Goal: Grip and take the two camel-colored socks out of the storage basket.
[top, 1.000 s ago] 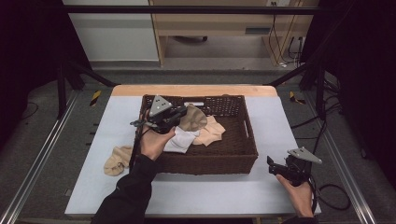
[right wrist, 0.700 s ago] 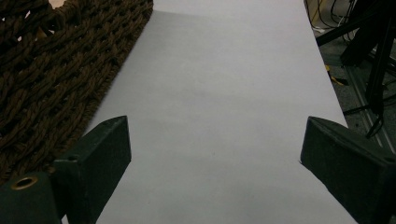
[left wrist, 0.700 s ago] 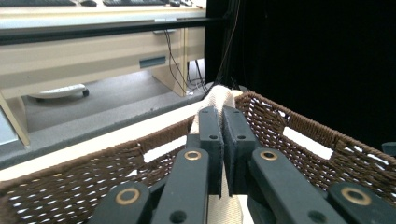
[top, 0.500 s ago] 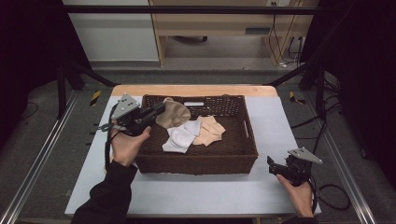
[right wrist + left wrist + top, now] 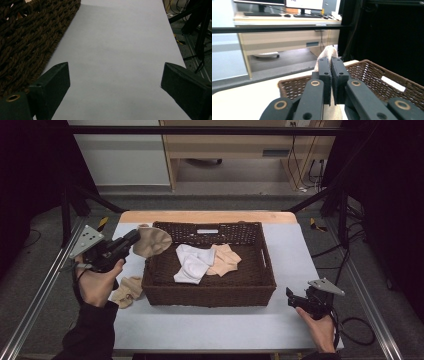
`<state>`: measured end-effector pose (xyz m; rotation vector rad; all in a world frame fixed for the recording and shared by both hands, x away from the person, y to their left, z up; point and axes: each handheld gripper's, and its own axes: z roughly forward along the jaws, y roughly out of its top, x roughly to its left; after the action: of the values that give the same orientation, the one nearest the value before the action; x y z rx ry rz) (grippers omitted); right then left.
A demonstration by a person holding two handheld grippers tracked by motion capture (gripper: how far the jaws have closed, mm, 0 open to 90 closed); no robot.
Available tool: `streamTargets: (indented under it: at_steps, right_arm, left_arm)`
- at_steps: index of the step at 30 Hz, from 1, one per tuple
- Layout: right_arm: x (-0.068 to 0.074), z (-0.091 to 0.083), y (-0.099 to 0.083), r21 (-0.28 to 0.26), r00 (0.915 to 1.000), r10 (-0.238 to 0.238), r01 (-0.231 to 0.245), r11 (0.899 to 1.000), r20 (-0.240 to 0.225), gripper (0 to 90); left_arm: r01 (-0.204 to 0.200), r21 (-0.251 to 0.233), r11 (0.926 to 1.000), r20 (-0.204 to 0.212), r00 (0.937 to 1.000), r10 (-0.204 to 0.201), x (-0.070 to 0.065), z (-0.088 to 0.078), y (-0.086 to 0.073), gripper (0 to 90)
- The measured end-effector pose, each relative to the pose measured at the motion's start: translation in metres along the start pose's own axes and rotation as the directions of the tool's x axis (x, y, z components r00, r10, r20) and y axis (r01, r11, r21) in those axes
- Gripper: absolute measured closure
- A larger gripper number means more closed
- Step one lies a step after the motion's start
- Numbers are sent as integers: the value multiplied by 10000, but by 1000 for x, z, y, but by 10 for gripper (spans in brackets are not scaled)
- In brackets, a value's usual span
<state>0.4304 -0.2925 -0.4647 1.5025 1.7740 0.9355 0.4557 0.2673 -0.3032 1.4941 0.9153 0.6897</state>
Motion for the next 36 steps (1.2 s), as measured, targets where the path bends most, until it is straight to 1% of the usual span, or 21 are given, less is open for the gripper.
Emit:
streamTargets:
  at_steps: [3,7,10,12,14,17,19,22,25,26,28,31,33,35,36]
  right_arm:
    - [0,0,0,17,10000,10,-10,10000,-6,88]
    - [0,0,0,36,10000,25,-25,10000,-8,88]
    - [0,0,0,20,10000,13,-13,10000,4,88]
    - [0,0,0,35,10000,41,-41,10000,8,88]
    - [1,0,0,36,10000,39,-39,10000,5,88]
    - [0,0,0,51,10000,19,-19,10000,15,88]
    - [1,0,0,48,10000,35,-35,10000,13,89]
    - [0,-1,0,30,10000,35,-35,10000,1,88]
    - [0,-1,-1,-6,10000,-27,27,10000,0,88]
    - [1,-1,-1,-24,10000,-23,23,10000,-11,89]
    - [1,-2,-1,-23,10000,-27,27,10000,-26,88]
    - [1,-2,-1,-8,10000,-1,1,10000,-45,88]
    - [1,-1,-2,13,10000,-34,34,10000,-49,89]
    - [2,-1,-2,55,9999,-78,78,10000,-65,88]
    - [2,-1,-2,81,10000,-76,77,9999,-63,89]
  left_arm:
    - [146,-145,9998,-211,9997,-149,9,-8,-3,867]
    - [318,-307,9990,-614,9975,-336,22,-20,-6,867]
    - [306,-308,9991,-964,9948,-334,32,-29,-10,867]
    - [382,-290,9988,-1172,9923,-413,39,-35,-14,867]
    - [442,-209,9988,-1410,9889,-468,46,-40,-20,867]
    - [590,33,9983,-1751,9829,-575,57,-45,-29,867]
    - [678,261,9974,-1969,9785,-614,64,-47,-35,867]
    - [848,714,9938,-2157,9741,-677,71,-46,-46,867]
    - [1078,1221,9866,-2340,9692,-769,78,-41,-60,867]
    - [1156,1474,9823,-2416,9673,-776,80,-39,-66,867]
    - [1319,1803,9747,-2454,9657,-853,83,-35,-76,867]
    - [1568,2414,9577,-2576,9618,-925,87,-29,-93,866]
    - [1750,2733,9459,-2532,9617,-1048,88,-24,-102,866]
    - [1854,3138,9312,-2525,9617,-1064,89,-19,-112,864]
    - [1843,3342,9243,-2494,9630,-1019,89,-15,-117,864]
